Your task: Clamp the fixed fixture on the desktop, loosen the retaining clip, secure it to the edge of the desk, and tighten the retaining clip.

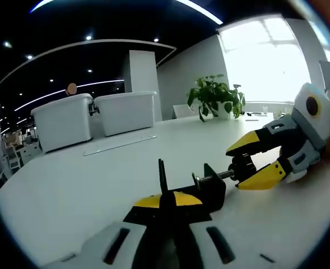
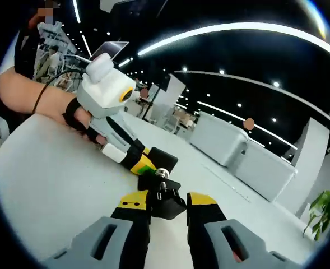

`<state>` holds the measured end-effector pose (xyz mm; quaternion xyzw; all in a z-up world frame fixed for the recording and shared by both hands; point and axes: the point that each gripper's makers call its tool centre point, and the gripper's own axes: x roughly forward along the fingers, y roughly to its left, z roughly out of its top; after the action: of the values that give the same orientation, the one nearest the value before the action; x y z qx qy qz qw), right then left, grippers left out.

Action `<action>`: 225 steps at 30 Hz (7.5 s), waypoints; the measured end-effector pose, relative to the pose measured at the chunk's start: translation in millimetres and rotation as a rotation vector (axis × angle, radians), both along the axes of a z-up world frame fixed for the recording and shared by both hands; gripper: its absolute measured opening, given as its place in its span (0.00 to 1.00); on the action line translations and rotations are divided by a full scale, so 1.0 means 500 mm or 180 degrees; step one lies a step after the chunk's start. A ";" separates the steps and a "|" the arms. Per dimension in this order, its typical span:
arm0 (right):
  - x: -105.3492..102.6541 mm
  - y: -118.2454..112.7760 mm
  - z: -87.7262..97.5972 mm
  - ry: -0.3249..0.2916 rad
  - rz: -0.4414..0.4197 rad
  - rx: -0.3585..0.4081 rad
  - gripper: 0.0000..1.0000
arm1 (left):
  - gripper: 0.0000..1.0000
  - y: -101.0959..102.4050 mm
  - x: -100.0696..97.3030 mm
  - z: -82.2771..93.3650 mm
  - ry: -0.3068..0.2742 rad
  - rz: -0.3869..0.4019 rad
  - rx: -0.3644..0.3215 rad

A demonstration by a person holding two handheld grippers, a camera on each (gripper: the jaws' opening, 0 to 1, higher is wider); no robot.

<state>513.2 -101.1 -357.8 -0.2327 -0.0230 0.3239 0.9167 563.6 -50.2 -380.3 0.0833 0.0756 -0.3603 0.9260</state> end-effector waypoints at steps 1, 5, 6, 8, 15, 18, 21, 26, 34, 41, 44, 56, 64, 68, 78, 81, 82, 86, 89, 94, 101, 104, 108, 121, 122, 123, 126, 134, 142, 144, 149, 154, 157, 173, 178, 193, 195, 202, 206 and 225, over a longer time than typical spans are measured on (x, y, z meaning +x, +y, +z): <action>0.003 -0.005 -0.001 0.0169 -0.0036 0.0182 0.25 | 0.05 0.000 0.000 0.000 0.0000 0.0001 0.0000; 0.012 -0.027 0.027 0.0572 -0.0068 0.0926 0.32 | 0.05 0.000 0.000 0.000 0.0000 0.0001 0.0001; 0.014 -0.035 0.029 0.0696 -0.0083 0.1073 0.31 | 0.05 -0.001 0.001 0.000 0.0000 0.0000 0.0001; 0.017 -0.042 0.025 0.0943 -0.0074 0.1295 0.26 | 0.05 -0.002 -0.002 0.000 0.0001 -0.0001 0.0000; 0.008 -0.021 0.009 0.1525 0.0135 0.1564 0.25 | 0.05 0.000 -0.006 0.000 -0.0002 0.0013 0.0001; 0.010 -0.023 0.004 0.1495 0.0087 0.1514 0.25 | 0.05 0.001 -0.008 0.000 -0.0002 0.0011 0.0000; 0.008 -0.018 0.003 0.1507 0.0101 0.1520 0.24 | 0.05 0.001 -0.009 0.000 -0.0002 0.0010 0.0000; 0.006 -0.016 0.002 0.1516 0.0101 0.1525 0.23 | 0.05 0.001 -0.008 0.000 -0.0002 0.0009 0.0000; -0.010 0.001 0.021 0.0706 0.0274 0.0882 0.17 | 0.05 0.001 -0.012 0.001 0.0002 0.0013 -0.0005; -0.017 0.012 0.026 0.0028 0.0262 0.0189 0.16 | 0.05 0.001 -0.013 0.001 0.0002 0.0017 -0.0002; -0.028 0.025 0.021 -0.0476 0.0302 -0.0433 0.16 | 0.05 0.002 -0.010 0.000 0.0000 0.0020 0.0000; -0.005 -0.014 0.046 0.0542 0.0145 0.1001 0.28 | 0.05 0.003 -0.012 0.002 0.0002 0.0012 -0.0001; 0.020 -0.038 0.020 0.1403 0.0066 0.1694 0.28 | 0.05 0.002 -0.010 0.003 0.0009 0.0006 -0.0003; 0.022 -0.036 0.016 0.1447 0.0067 0.1702 0.27 | 0.05 0.001 -0.004 0.002 0.0010 0.0005 -0.0003; 0.011 -0.013 -0.005 0.1444 0.0170 0.1441 0.22 | 0.05 0.002 -0.002 0.001 0.0006 0.0005 -0.0001; 0.012 -0.016 -0.003 0.1389 0.0192 0.1451 0.21 | 0.05 0.000 -0.004 0.001 0.0002 -0.0006 0.0000; 0.012 -0.015 -0.002 0.1350 0.0200 0.1422 0.20 | 0.05 0.000 -0.004 0.001 0.0002 -0.0006 0.0000; 0.004 -0.008 0.007 0.0867 0.0219 0.1005 0.19 | 0.05 -0.001 -0.003 0.001 0.0000 -0.0004 0.0001; -0.001 -0.002 0.011 0.0458 0.0220 0.0569 0.19 | 0.05 -0.002 -0.002 0.000 -0.0001 -0.0002 0.0000; -0.019 0.020 0.009 -0.0605 0.0285 -0.0739 0.19 | 0.05 -0.003 -0.001 0.001 -0.0006 0.0002 0.0002; -0.006 0.007 0.019 -0.0133 0.0200 -0.0104 0.20 | 0.05 -0.004 0.000 0.001 -0.0016 0.0005 0.0007; -0.003 -0.004 0.032 0.0438 0.0172 0.0726 0.31 | 0.05 -0.004 0.000 0.000 -0.0015 0.0004 0.0006; 0.006 -0.021 0.013 0.1010 0.0160 0.1175 0.37 | 0.05 -0.004 0.000 0.000 -0.0015 0.0003 0.0006; 0.024 -0.030 0.008 0.1612 0.0055 0.1755 0.22 | 0.05 -0.003 -0.002 0.000 -0.0015 0.0005 0.0005; 0.022 -0.026 0.005 0.1616 0.0068 0.1719 0.22 | 0.05 -0.003 -0.002 0.001 -0.0017 0.0005 0.0005; 0.021 -0.024 0.003 0.1609 0.0067 0.1689 0.22 | 0.05 -0.003 -0.002 0.001 -0.0017 0.0005 0.0005; 0.017 -0.021 0.001 0.1609 0.0082 0.1657 0.22 | 0.05 -0.003 -0.002 0.001 -0.0017 0.0005 0.0006; 0.010 -0.015 0.005 0.1309 0.0162 0.1434 0.21 | 0.05 -0.003 -0.003 0.001 -0.0017 0.0006 0.0006; 0.002 -0.005 0.013 0.0616 0.0185 0.0773 0.21 | 0.05 -0.002 -0.003 0.001 -0.0025 0.0012 0.0011; -0.002 0.000 0.017 0.0278 0.0247 0.0387 0.21 | 0.05 -0.002 -0.003 0.001 -0.0025 0.0011 0.0010; -0.019 0.016 0.014 -0.0429 0.0323 -0.0448 0.21 | 0.05 -0.003 -0.002 0.001 -0.0021 0.0010 0.0010; -0.014 0.012 0.013 -0.0395 0.0277 -0.0409 0.21 | 0.05 -0.003 -0.003 0.001 -0.0024 0.0012 0.0015; -0.015 0.012 0.002 -0.0066 0.0284 -0.0224 0.28 | 0.05 -0.003 -0.004 0.002 -0.0025 0.0009 0.0015; 0.008 -0.030 0.019 0.1555 0.0164 0.1795 0.30 | 0.05 -0.002 -0.004 0.001 -0.0032 0.0005 0.0020; 0.009 -0.021 0.004 0.1584 0.0138 0.1653 0.28 | 0.05 -0.003 -0.002 0.001 -0.0039 0.0007 0.0025; -0.005 -0.010 0.010 0.0836 0.0150 0.0987 0.24 | 0.05 -0.004 0.001 0.001 -0.0042 0.0025 0.0023; -0.009 -0.006 0.010 0.0671 0.0127 0.0813 0.24 | 0.05 -0.004 0.000 0.001 -0.0045 0.0021 0.0023; -0.013 0.005 0.012 -0.0074 0.0040 -0.0077 0.24 | 0.05 -0.004 -0.006 0.001 -0.0049 0.0019 0.0025; -0.017 0.013 0.007 -0.0312 0.0009 -0.0388 0.24 | 0.05 -0.004 -0.014 0.001 -0.0054 0.0018 0.0028; 0.000 -0.023 0.006 0.1499 0.0208 0.1587 0.30 | 0.05 -0.001 -0.017 0.001 -0.0063 0.0016 0.0032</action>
<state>513.2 -112.8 -354.6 0.0806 0.1033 0.3823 0.9147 555.3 -50.7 -379.6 0.0913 0.0685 -0.3568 0.9272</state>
